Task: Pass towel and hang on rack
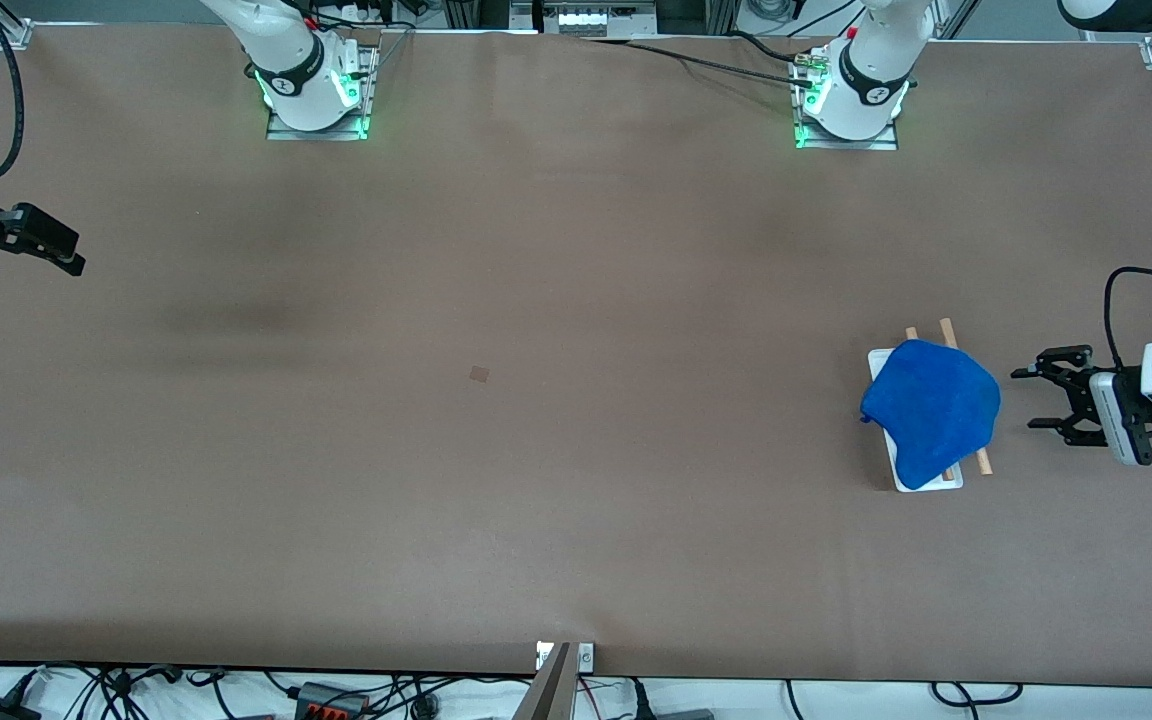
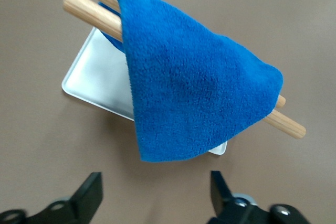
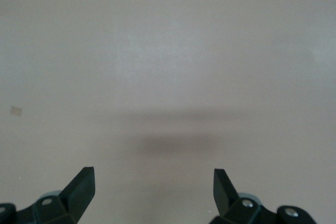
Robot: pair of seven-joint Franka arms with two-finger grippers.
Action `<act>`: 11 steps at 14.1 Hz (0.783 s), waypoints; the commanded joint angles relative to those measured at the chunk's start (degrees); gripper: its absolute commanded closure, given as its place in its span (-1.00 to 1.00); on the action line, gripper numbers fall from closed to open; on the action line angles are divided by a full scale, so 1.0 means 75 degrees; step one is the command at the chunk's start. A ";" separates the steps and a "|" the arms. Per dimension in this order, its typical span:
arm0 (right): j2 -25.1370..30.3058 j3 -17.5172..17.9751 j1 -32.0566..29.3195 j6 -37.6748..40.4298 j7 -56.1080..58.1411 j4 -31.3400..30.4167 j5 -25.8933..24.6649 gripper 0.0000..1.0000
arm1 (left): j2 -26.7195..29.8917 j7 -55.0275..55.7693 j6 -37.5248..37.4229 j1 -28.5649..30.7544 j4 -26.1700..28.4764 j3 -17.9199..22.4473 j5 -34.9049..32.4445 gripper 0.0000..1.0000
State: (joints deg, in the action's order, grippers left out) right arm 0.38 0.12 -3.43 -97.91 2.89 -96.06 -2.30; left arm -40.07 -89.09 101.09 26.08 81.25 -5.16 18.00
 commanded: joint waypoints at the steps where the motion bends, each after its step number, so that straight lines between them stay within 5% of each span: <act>1: 0.0113 0.0030 -0.0047 0.0175 0.0130 -0.0059 0.0002 -1.00 | 0.0163 -0.0040 -0.0178 0.0061 -0.0333 -0.0004 -0.0009 -1.00; 4: 0.0125 0.0030 -0.0047 0.0211 0.0118 -0.0071 0.0014 -1.00 | 0.0187 0.0356 -0.0762 0.0062 -0.0613 0.0019 -0.0266 -1.00; 6: 0.0136 0.0030 -0.0047 0.0199 0.0072 -0.0059 0.0014 -1.00 | 0.0175 0.1047 -0.1569 -0.0008 -0.1478 0.0008 -0.0722 -1.00; 11: 0.0137 0.0054 -0.0024 0.0176 -0.0081 -0.0071 -0.0021 -1.00 | 0.0140 0.4102 -0.3269 -0.0161 -0.2851 -0.0085 -0.0794 -1.00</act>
State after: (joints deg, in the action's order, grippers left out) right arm 0.39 0.13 -3.43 -96.95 2.79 -96.06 -2.30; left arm -38.14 -67.27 80.93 25.32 64.18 -5.12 13.45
